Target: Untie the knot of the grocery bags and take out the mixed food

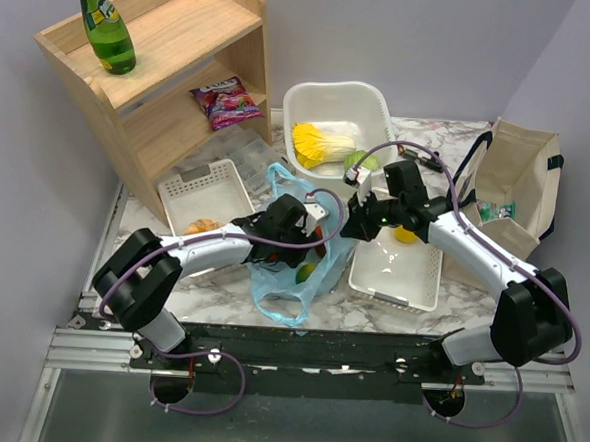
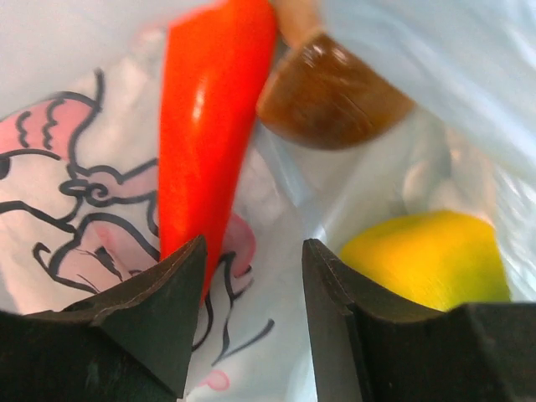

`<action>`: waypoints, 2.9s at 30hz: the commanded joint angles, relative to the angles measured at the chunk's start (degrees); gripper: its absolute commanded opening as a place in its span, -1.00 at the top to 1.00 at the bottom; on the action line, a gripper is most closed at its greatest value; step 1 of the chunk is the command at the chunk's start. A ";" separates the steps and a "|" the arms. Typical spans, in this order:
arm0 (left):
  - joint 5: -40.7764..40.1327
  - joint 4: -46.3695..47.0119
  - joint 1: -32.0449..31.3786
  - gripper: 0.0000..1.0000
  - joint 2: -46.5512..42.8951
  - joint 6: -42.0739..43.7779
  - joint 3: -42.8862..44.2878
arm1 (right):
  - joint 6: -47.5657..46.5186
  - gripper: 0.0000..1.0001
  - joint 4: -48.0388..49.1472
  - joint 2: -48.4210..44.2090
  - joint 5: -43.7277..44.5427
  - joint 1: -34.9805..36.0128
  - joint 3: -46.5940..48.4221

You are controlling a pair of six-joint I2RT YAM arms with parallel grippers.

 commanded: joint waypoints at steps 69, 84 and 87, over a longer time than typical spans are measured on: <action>11.62 -19.50 15.77 1.00 28.44 4.62 76.35 | 3.87 0.99 6.13 2.17 -2.48 -1.87 -1.22; 15.82 -13.28 18.50 -0.97 19.03 7.62 68.63 | 5.01 0.99 6.69 2.95 -1.91 -1.87 0.45; 24.40 -3.29 19.86 -0.96 2.87 8.60 50.76 | 4.61 0.99 7.01 2.35 -2.23 -1.89 0.59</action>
